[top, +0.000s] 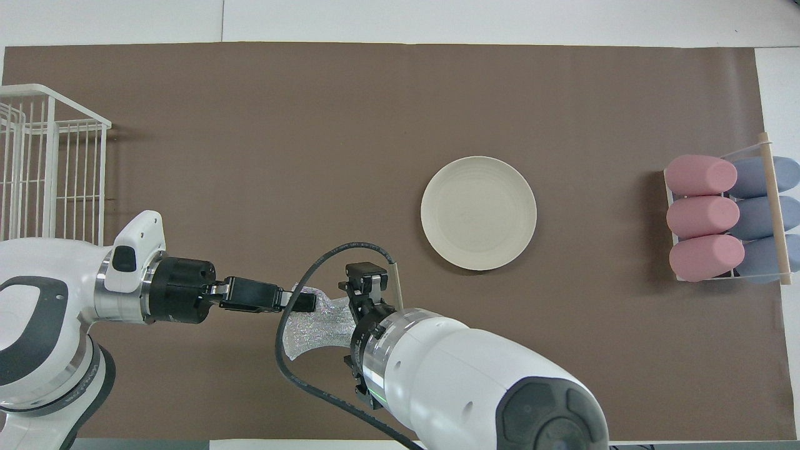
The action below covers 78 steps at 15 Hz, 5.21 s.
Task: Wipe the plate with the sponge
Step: 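Grasp the scrubber with the right gripper while the left gripper releases, then move the scrubber onto the white plate with the right gripper, then rub the scrubber across the plate surface with the right gripper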
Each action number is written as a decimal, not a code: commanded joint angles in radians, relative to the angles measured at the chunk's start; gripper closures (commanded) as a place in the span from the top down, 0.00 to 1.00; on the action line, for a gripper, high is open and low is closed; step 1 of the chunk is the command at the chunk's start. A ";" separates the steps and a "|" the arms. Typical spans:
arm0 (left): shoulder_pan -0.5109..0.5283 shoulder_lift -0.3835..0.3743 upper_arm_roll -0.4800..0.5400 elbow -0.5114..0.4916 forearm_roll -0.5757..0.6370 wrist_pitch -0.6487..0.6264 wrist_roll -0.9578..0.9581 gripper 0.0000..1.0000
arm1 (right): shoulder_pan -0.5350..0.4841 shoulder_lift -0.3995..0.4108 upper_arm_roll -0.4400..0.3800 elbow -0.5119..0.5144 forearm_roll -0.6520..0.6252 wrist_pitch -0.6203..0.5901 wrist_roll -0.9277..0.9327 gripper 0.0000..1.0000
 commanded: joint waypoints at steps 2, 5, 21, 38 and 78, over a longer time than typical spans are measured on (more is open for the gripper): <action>0.014 -0.030 -0.001 -0.028 0.009 -0.018 0.015 0.00 | 0.008 -0.007 0.004 -0.026 0.014 0.039 0.005 0.54; 0.014 -0.030 -0.001 -0.028 0.010 -0.022 0.015 0.00 | 0.010 -0.008 0.004 -0.026 0.013 0.033 -0.015 0.11; 0.028 -0.029 -0.002 -0.021 0.035 -0.016 -0.005 1.00 | -0.042 -0.008 0.002 -0.027 -0.033 -0.032 -0.156 0.00; 0.026 0.008 -0.011 0.047 0.568 0.241 -0.209 1.00 | -0.356 0.406 -0.004 -0.248 -0.045 0.485 -0.897 0.00; -0.032 0.045 -0.028 0.055 1.161 0.470 -0.646 1.00 | -0.280 0.288 -0.006 -0.177 -0.039 0.313 -0.714 0.00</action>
